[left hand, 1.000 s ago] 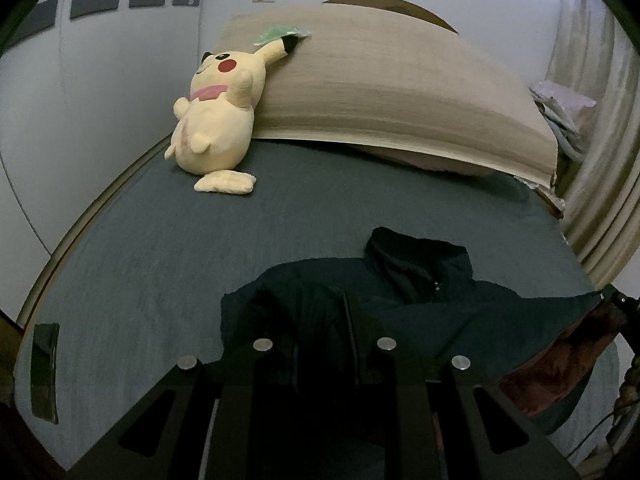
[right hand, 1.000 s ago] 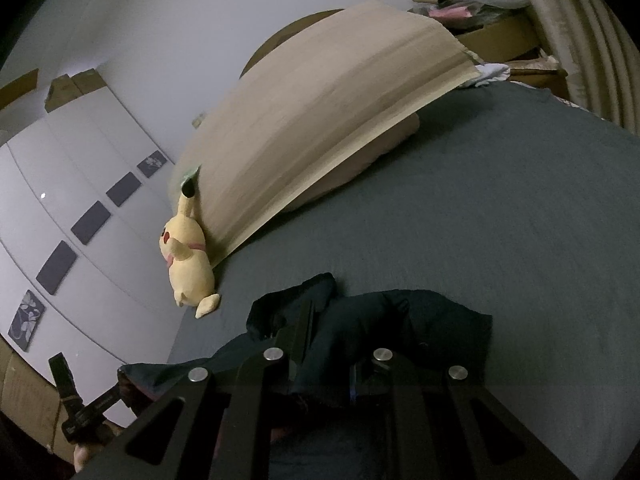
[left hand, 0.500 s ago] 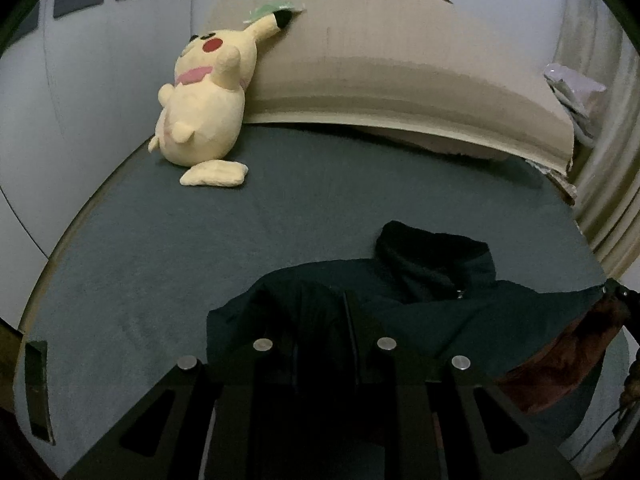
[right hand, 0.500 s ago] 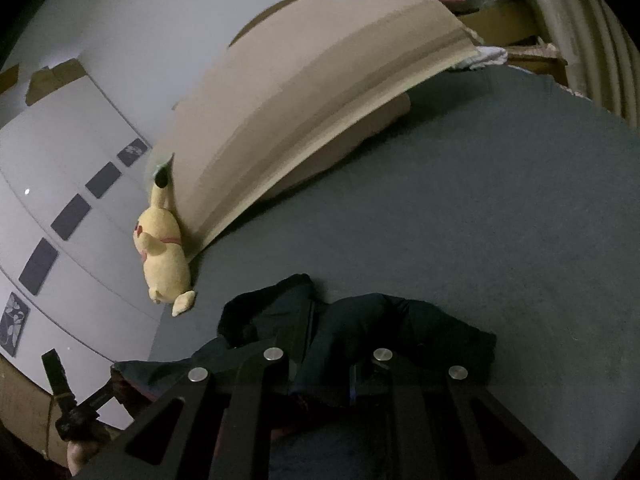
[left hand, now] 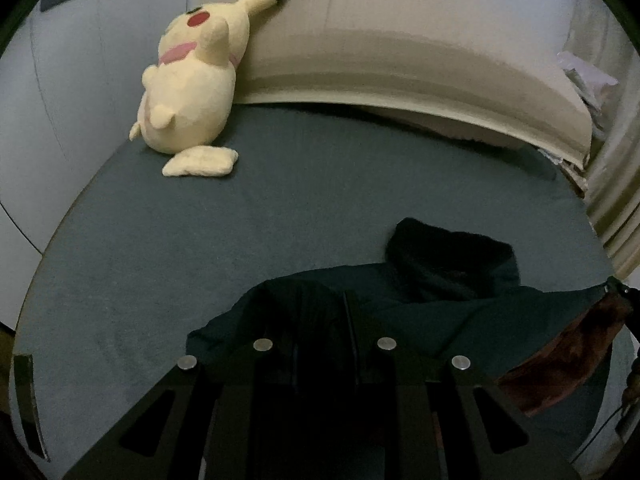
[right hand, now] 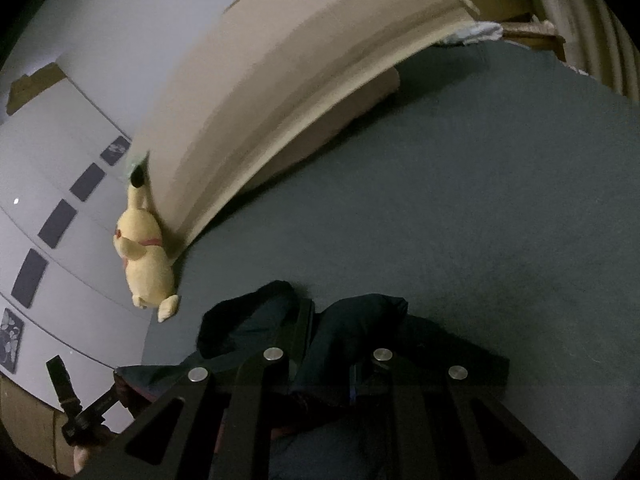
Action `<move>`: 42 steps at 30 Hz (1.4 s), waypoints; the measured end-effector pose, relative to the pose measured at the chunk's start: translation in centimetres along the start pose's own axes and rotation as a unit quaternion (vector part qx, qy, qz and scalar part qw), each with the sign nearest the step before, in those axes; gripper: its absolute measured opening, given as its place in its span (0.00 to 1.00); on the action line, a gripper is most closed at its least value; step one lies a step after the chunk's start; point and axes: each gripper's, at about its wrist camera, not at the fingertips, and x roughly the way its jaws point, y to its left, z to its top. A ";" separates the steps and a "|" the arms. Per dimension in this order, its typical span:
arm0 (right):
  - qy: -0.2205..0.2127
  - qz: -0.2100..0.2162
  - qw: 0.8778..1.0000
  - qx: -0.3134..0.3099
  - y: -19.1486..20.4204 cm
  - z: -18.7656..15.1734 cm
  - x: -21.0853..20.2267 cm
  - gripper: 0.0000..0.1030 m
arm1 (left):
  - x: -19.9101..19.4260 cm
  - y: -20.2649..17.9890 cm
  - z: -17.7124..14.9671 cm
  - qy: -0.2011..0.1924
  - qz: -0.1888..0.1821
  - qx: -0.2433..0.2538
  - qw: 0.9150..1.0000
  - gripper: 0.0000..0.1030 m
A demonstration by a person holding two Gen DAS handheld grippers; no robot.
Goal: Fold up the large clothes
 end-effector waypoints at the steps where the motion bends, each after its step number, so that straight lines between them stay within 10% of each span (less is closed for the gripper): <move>1: 0.004 -0.003 1.000 0.003 -0.2 0.0 0.6 0.13 | 0.3 0.0 0.0 0.003 0.001 0.000 1.000 0.19; 42: 0.079 -0.037 0.996 0.025 -2.9 1.2 9.0 0.13 | 7.5 1.0 0.5 0.067 0.009 -0.022 0.997 0.20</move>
